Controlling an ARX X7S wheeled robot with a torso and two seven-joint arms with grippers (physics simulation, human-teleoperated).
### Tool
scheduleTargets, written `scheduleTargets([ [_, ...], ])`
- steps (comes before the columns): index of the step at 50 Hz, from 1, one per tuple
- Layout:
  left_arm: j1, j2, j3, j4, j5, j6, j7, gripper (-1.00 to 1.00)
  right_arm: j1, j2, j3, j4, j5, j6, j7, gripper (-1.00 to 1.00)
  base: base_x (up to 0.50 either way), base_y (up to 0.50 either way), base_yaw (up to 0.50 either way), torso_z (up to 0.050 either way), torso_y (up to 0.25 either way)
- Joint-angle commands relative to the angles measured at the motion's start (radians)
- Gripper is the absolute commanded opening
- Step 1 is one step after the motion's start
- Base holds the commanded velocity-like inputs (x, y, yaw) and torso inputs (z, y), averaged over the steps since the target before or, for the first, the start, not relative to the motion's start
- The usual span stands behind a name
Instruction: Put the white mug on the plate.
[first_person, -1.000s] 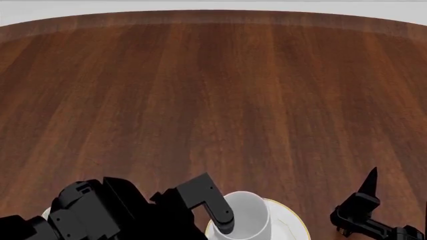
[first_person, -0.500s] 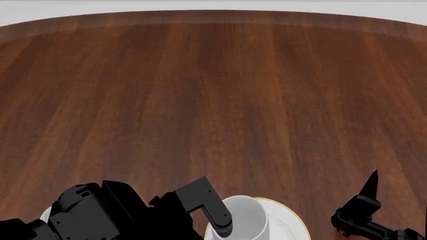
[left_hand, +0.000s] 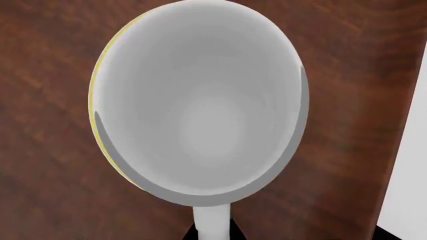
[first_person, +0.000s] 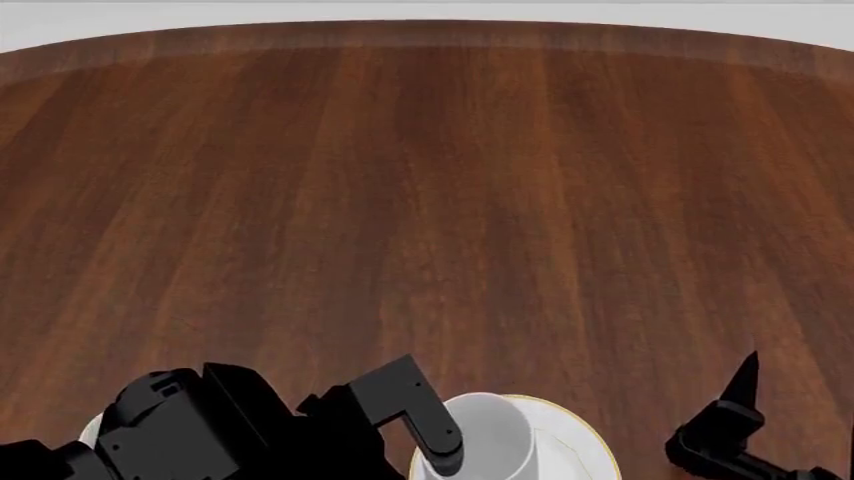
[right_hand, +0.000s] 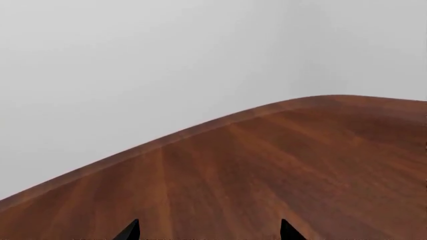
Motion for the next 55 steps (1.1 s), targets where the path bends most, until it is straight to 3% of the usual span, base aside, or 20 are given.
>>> scheduleTargets([
  [1, 0.011, 0.002, -0.001, -0.004, -0.004, -0.004, 0.0, -1.0, -0.001, -0.002, 0.0, 0.016, 0.002, -0.011, -0.005, 1.0, 0.0, 0.0, 0.0, 0.0, 0.0],
  [25, 0.017, 0.002, -0.002, -0.004, 0.008, 0.004, 0.005, -1.0, 0.005, -0.001, -0.009, 0.036, 0.008, -0.015, -0.008, 1.0, 0.0, 0.0, 0.0, 0.0, 0.0],
  [26, 0.016, 0.002, -0.003, -0.007, 0.004, 0.002, 0.0, 1.0, 0.006, -0.001, -0.01, 0.036, 0.008, -0.014, -0.008, 1.0, 0.0, 0.0, 0.0, 0.0, 0.0],
  [55, 0.013, 0.002, -0.002, -0.008, -0.005, 0.022, -0.018, 1.0, 0.012, -0.001, -0.029, 0.031, 0.015, -0.01, -0.008, 1.0, 0.0, 0.0, 0.0, 0.0, 0.0],
])
